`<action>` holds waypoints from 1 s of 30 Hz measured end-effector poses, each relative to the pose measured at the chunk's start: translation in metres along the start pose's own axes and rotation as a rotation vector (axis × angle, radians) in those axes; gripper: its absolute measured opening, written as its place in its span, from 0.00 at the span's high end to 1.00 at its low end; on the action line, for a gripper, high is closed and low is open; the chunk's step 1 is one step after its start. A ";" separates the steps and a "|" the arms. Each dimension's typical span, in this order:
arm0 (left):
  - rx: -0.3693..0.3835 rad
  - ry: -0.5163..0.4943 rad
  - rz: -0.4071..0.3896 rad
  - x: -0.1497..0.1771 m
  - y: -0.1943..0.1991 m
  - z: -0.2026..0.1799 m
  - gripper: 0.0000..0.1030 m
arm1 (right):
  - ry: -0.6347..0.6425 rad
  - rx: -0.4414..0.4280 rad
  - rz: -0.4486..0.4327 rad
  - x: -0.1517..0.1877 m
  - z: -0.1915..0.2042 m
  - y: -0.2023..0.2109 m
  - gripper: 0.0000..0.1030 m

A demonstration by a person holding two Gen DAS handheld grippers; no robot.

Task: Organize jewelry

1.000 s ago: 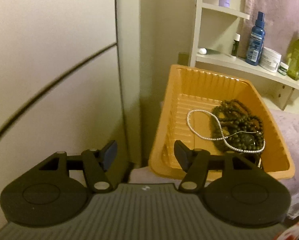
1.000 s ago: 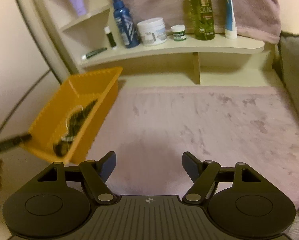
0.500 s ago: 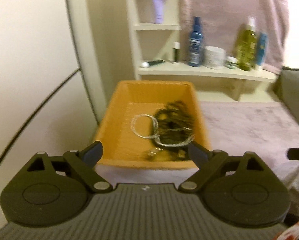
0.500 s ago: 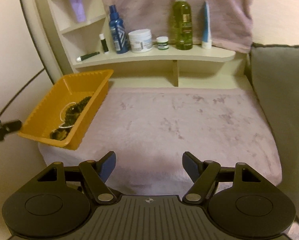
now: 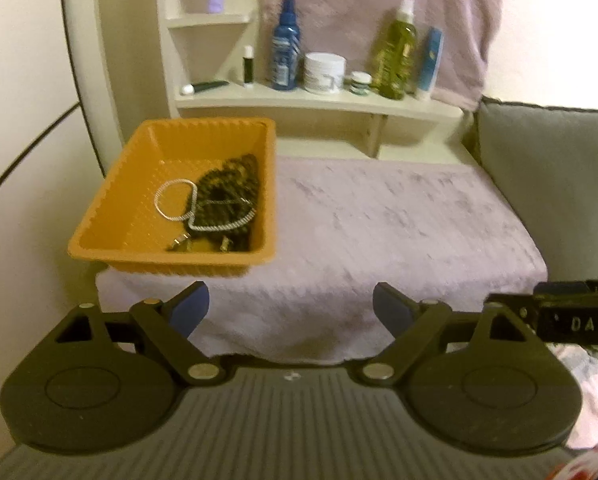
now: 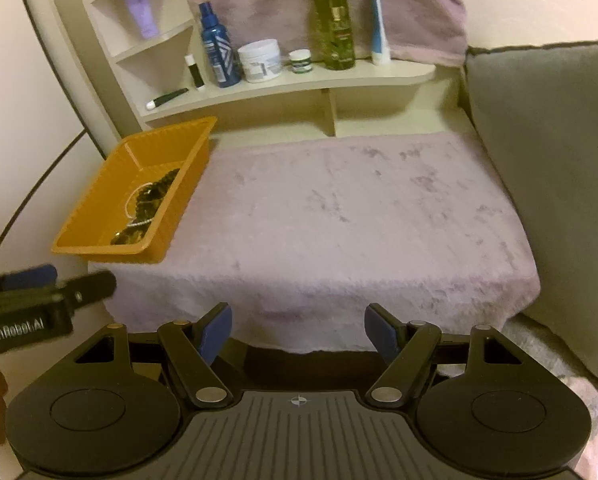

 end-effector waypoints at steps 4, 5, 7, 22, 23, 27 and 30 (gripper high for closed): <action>-0.007 -0.022 0.005 0.006 0.002 -0.009 0.16 | 0.002 0.003 -0.006 0.001 -0.001 0.003 0.29; -0.001 -0.026 0.006 0.007 0.002 -0.010 0.16 | 0.006 0.002 -0.005 0.001 0.000 0.003 0.29; 0.006 -0.030 0.007 0.008 0.003 -0.013 0.16 | 0.014 -0.001 -0.001 0.002 0.002 0.003 0.29; 0.010 -0.035 -0.003 0.006 0.006 -0.015 0.16 | 0.018 0.007 -0.014 0.004 0.004 0.005 0.29; 0.010 -0.034 -0.003 0.005 0.006 -0.014 0.16 | 0.019 0.006 -0.014 0.003 0.003 0.005 0.29; 0.011 -0.034 -0.004 0.005 0.006 -0.014 0.16 | 0.020 0.007 -0.017 0.004 0.005 0.005 0.29; 0.013 -0.035 -0.005 0.005 0.006 -0.014 0.16 | 0.020 0.008 -0.019 0.004 0.006 0.006 0.29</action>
Point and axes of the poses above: each gripper's, at about its wrist camera, not at the fingertips, and y roughly against the way its jaws point, z to its left, x to its underside, the point moved 7 cm from there along -y, roughly the way its jaws point, and after that the axes turned 13 degrees about z, right-handed, at the moved point
